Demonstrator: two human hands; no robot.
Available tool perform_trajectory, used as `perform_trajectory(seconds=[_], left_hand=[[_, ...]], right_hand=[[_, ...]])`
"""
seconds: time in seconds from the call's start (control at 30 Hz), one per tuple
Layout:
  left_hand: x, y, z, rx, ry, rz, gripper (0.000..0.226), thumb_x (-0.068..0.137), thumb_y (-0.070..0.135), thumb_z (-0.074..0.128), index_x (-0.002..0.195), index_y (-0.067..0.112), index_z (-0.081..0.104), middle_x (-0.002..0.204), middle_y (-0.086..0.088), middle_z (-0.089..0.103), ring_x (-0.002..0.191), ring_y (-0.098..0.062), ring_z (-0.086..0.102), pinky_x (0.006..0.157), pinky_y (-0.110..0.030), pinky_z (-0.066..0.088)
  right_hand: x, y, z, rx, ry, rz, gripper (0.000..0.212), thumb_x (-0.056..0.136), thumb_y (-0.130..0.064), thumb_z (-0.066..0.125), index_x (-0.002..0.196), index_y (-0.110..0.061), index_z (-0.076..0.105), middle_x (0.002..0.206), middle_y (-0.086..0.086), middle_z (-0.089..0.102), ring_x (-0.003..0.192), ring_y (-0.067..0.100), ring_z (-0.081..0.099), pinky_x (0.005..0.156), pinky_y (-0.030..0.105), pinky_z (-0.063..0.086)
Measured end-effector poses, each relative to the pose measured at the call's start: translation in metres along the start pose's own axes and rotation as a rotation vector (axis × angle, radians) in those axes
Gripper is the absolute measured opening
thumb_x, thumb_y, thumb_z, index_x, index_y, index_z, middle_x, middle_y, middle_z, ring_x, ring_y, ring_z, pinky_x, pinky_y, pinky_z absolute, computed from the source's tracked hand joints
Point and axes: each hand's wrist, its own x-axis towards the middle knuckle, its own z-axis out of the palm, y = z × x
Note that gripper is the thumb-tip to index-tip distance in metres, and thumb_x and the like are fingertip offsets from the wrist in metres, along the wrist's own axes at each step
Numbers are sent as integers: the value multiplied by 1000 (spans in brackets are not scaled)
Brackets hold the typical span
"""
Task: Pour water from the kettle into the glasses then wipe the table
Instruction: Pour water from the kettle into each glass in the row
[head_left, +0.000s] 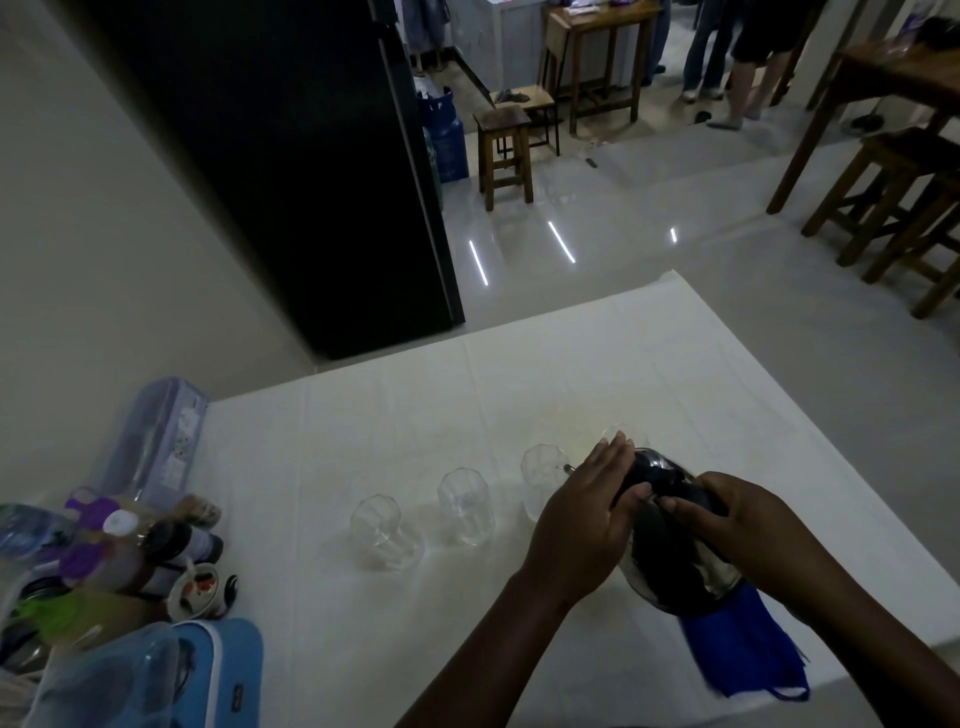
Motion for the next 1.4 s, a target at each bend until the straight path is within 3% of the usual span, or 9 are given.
perform_trajectory(seconds=[0.67, 1.4], left_hand=[[1, 2, -5, -33, 10, 4, 51, 101, 42, 35, 147, 19, 32, 154, 6, 30, 141, 0, 18, 114, -30, 26], [-2, 4, -6, -42, 10, -14, 58, 97, 50, 28, 147, 21, 31, 154, 8, 29, 140, 2, 18, 114, -31, 26]], right_hand=[[4, -4, -3, -101, -6, 0, 18, 85, -33, 61, 76, -17, 60, 72, 5, 65, 69, 21, 62, 70, 43, 54], [2, -11, -7, -134, -31, -16, 20, 86, -32, 60, 72, -18, 58, 68, 3, 63, 62, 16, 58, 54, 24, 41]])
